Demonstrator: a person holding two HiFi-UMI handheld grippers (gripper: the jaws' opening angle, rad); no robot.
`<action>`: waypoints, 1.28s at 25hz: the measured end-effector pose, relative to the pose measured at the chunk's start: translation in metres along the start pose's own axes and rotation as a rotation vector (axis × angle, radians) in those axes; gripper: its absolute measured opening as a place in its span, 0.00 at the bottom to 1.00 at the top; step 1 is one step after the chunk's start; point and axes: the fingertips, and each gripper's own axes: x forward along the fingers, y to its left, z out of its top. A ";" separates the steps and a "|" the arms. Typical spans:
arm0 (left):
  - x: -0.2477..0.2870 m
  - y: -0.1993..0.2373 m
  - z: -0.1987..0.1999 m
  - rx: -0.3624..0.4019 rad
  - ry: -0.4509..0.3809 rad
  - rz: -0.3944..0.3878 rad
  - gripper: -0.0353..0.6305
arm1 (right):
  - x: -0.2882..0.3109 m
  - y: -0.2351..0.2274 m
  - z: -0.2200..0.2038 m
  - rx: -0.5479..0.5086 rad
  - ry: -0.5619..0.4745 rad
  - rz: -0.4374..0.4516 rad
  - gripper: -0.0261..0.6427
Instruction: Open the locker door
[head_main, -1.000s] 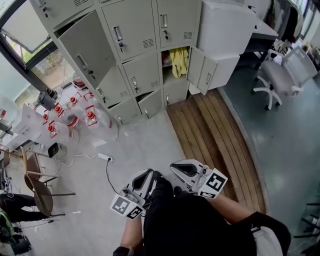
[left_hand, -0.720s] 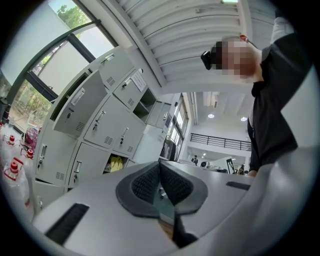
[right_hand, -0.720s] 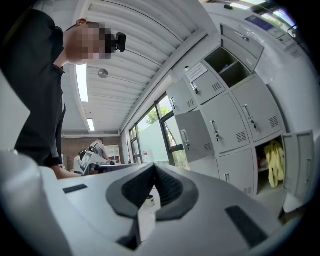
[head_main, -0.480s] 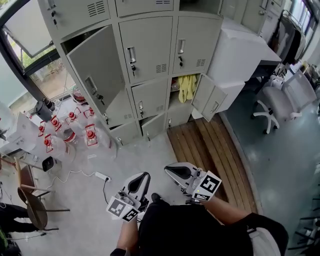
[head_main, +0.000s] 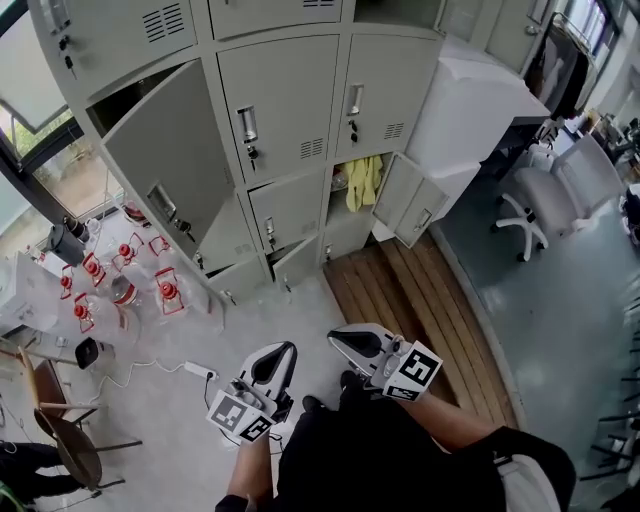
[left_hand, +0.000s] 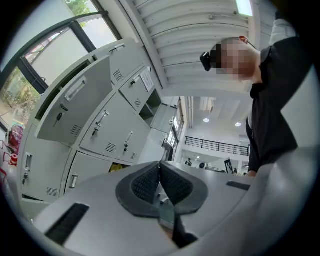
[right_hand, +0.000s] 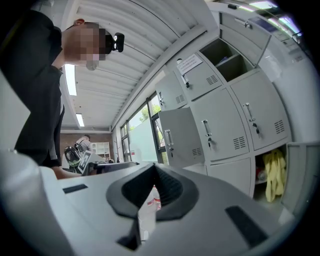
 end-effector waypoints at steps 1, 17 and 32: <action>0.005 0.006 0.000 -0.002 0.004 -0.003 0.08 | 0.004 -0.006 -0.001 0.003 0.001 -0.001 0.06; 0.109 0.114 0.047 0.072 0.013 0.114 0.08 | 0.098 -0.147 0.036 0.028 -0.060 0.149 0.06; 0.164 0.210 0.092 0.146 -0.068 0.338 0.08 | 0.177 -0.264 0.060 -0.031 -0.075 0.273 0.06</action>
